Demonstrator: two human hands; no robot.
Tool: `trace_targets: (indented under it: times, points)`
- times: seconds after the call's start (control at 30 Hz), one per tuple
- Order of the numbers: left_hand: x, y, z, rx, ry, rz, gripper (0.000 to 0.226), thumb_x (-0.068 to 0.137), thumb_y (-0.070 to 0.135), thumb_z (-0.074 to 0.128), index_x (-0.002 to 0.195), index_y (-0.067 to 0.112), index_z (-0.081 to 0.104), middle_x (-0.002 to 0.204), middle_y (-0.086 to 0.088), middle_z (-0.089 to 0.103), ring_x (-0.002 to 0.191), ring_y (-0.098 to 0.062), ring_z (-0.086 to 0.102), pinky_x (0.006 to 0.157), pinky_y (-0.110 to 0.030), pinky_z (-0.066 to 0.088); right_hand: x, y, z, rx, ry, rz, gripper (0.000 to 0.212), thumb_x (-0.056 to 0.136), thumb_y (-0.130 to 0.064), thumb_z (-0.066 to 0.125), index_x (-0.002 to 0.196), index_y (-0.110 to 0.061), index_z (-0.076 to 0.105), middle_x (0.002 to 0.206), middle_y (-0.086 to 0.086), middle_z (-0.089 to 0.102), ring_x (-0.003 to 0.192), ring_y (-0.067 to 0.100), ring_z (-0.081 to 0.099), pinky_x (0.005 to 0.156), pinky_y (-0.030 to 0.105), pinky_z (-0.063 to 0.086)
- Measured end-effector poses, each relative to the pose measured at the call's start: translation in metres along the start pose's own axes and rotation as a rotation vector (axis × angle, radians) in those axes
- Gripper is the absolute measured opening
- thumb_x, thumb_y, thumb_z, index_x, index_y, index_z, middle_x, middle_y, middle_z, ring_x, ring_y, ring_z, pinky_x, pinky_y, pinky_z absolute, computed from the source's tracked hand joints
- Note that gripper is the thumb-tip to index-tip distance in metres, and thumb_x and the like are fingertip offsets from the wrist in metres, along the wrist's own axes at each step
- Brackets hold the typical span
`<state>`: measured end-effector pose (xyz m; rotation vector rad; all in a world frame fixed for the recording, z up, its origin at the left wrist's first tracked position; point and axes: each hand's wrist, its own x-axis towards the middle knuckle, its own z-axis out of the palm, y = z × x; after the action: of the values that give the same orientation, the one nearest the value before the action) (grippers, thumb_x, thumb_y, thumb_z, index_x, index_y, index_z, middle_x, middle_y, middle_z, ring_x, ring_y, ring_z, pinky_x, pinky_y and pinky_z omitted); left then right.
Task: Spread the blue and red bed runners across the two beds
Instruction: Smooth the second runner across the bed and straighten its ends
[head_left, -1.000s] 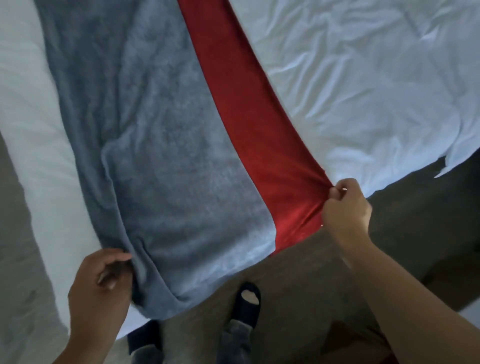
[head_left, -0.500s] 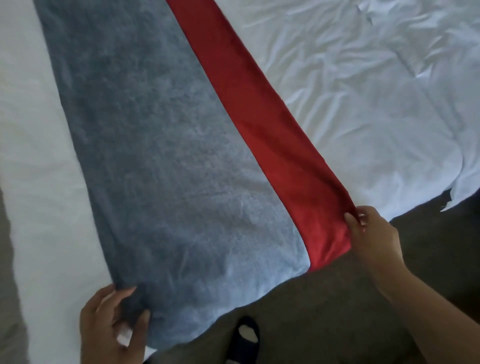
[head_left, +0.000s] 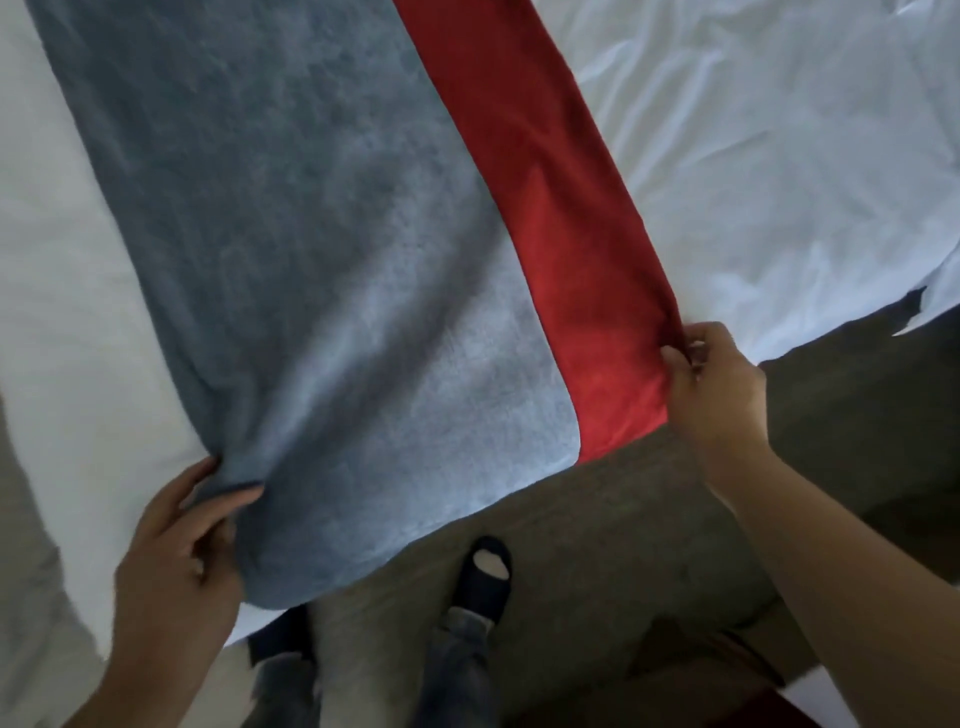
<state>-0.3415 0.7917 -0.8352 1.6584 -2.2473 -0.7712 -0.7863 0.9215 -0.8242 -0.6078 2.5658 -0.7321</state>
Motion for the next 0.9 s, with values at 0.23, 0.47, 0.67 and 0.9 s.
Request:
trace_targets:
  times: [0.23,0.47,0.67,0.9]
  points:
    - [-0.006,0.082,0.028,0.478,-0.160,0.337,0.064,0.094,0.055,0.045,0.153,0.032,0.044,0.170,-0.009,0.018,0.156,-0.044,0.008,0.105,-0.063,0.030,-0.029,-0.019,0.026,-0.322,0.102,-0.349,0.060,0.096,-0.006,0.052,0.152,-0.024,0.041,0.158,0.012,0.032,0.145,0.034,0.030,0.117,0.052,0.033]
    - [0.054,0.111,0.049,0.664,-0.222,0.411,0.089,0.085,0.086,0.035,0.161,0.039,0.023,0.172,-0.003,0.014,0.156,-0.039,0.014,0.114,-0.066,0.017,-0.052,-0.013,0.060,-0.377,-0.236,-0.533,0.059,0.104,-0.056,0.037,0.159,-0.042,0.021,0.171,-0.004,0.006,0.158,0.019,-0.001,0.127,0.050,0.004]
    - [0.098,0.082,0.022,0.635,-0.242,0.303,0.087,0.090,0.082,0.023,0.163,0.035,0.018,0.173,-0.006,0.003,0.155,-0.046,0.010,0.114,-0.076,0.017,-0.030,0.003,0.044,-0.256,-0.238,-0.397,0.070,0.098,-0.068,0.043,0.159,-0.045,0.018,0.170,-0.015,0.003,0.157,0.012,-0.004,0.125,0.042,0.004]
    - [0.096,0.071,0.041,0.576,-0.266,0.363,0.089,0.075,0.086,0.049,0.153,0.044,0.038,0.169,-0.011,0.021,0.150,-0.055,0.016,0.111,-0.081,0.010,-0.031,-0.010,0.065,-0.386,-0.107,-0.227,0.077,0.095,-0.074,0.023,0.161,-0.035,0.018,0.171,-0.005,0.003,0.156,0.028,0.011,0.120,0.063,0.021]
